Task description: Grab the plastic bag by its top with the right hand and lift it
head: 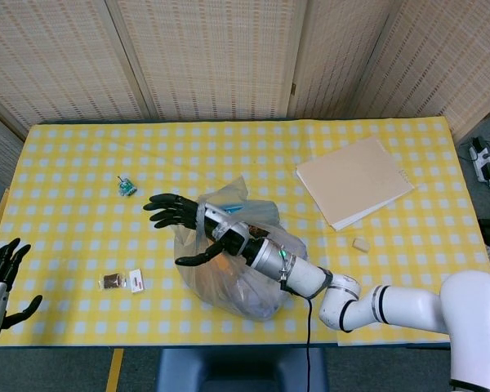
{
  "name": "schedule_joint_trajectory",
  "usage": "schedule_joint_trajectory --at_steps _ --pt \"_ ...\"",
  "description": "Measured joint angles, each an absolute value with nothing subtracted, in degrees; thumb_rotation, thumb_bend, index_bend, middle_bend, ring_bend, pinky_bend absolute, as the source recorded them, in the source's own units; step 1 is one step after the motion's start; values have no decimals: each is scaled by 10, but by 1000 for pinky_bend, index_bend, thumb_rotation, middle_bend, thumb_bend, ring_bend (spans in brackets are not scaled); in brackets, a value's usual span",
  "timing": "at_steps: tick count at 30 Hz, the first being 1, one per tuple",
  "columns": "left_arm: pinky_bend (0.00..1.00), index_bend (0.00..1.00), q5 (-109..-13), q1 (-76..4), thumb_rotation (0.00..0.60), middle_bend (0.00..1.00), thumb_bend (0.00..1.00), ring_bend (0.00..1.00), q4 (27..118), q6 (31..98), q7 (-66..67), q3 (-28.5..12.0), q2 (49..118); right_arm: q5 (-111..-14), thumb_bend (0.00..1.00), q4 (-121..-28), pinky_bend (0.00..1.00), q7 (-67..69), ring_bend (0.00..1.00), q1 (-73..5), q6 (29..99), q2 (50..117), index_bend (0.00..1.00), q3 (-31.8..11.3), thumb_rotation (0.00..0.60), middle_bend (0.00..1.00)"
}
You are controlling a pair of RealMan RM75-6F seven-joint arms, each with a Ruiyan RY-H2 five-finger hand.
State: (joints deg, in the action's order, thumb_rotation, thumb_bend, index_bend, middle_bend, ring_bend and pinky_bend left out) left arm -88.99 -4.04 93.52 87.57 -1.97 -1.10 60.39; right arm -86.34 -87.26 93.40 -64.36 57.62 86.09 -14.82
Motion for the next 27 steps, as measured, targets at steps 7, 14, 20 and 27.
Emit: schedule_joint_trajectory --at_steps 7,14,20,27 --pt "0 0 -893 -41 600 0 311 0 935 875 -20 -10 604 -796 314 -916 761 941 668 -621 575 859 778 -193 600 763" --pt "0 0 -895 -41 600 0 310 0 935 874 -22 -9 604 -719 365 -978 828 919 690 -595 561 850 779 -225 600 799" --pt "0 0 -896 -42 600 0 311 0 936 873 -20 -9 603 -682 368 -1033 832 905 693 -588 530 820 779 -281 600 801" --pt "0 0 -889 -43 600 0 311 0 938 866 -16 -10 604 -648 368 -1134 832 834 693 -595 538 761 779 -400 600 801"
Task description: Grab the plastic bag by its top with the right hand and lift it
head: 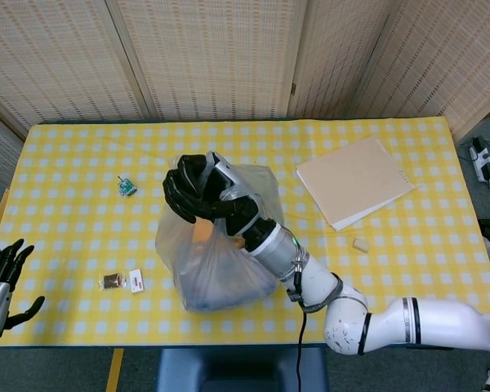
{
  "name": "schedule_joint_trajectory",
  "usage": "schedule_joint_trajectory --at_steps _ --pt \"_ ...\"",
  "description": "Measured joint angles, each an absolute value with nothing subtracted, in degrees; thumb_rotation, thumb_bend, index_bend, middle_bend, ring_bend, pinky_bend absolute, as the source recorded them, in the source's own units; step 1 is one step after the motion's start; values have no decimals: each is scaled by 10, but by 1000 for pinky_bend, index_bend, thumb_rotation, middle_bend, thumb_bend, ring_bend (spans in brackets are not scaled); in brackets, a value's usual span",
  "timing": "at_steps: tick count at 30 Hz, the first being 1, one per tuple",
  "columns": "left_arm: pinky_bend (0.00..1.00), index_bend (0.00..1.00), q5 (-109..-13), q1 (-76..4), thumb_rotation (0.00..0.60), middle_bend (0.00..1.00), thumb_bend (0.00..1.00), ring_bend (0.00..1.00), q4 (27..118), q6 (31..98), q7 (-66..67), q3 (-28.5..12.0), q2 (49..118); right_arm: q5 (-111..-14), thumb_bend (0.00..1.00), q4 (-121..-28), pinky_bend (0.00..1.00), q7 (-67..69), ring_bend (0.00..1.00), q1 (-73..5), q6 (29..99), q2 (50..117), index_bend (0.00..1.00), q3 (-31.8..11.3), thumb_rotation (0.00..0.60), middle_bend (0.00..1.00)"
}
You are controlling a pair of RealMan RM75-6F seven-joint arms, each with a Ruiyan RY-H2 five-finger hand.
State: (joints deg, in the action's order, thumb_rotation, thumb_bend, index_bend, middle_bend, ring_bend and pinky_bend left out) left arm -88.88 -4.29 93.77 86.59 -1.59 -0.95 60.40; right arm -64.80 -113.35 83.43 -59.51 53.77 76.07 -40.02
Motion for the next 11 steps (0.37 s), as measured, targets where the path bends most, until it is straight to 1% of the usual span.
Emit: schedule_joint_trajectory --at_steps 1,4,8,11 --pt "0 0 -887 -43 600 0 311 0 938 864 -15 -10 604 -636 368 -1149 832 814 693 -597 539 750 779 -416 600 801" --pt "0 0 -885 -44 600 0 310 0 941 863 -12 -10 605 -590 368 -1187 832 759 693 -601 541 725 779 -440 600 801" --pt "0 0 -885 -45 600 0 311 0 944 861 -6 -10 606 -547 368 -1208 832 717 692 -604 539 712 779 -453 600 801" --pt "0 0 -886 -46 600 0 311 0 944 858 -5 -9 607 -537 368 -1208 832 706 692 -604 528 709 779 -456 600 801"
